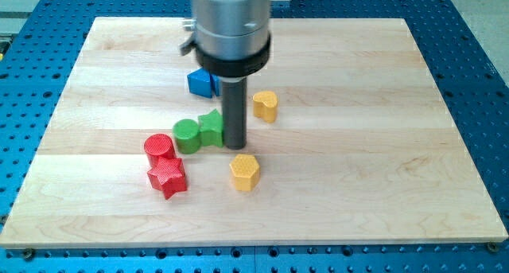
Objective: Pair up all the blocks with their respective blocks
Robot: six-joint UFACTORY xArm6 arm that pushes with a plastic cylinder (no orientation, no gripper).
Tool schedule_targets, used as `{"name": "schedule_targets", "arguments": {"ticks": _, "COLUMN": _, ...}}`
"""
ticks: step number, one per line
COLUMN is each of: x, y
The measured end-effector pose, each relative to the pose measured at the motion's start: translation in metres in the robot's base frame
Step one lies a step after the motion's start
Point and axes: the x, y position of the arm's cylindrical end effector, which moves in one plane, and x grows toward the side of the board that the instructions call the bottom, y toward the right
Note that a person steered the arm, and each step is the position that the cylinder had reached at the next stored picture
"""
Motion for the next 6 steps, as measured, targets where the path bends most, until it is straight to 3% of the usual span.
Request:
{"name": "schedule_targets", "arguments": {"ticks": 2, "x": 0.124, "y": 0.122}}
{"name": "schedule_targets", "arguments": {"ticks": 3, "x": 0.127, "y": 0.033}}
{"name": "schedule_targets", "arguments": {"ticks": 4, "x": 0.121, "y": -0.014}}
{"name": "schedule_targets", "arguments": {"ticks": 6, "x": 0.048, "y": 0.07}}
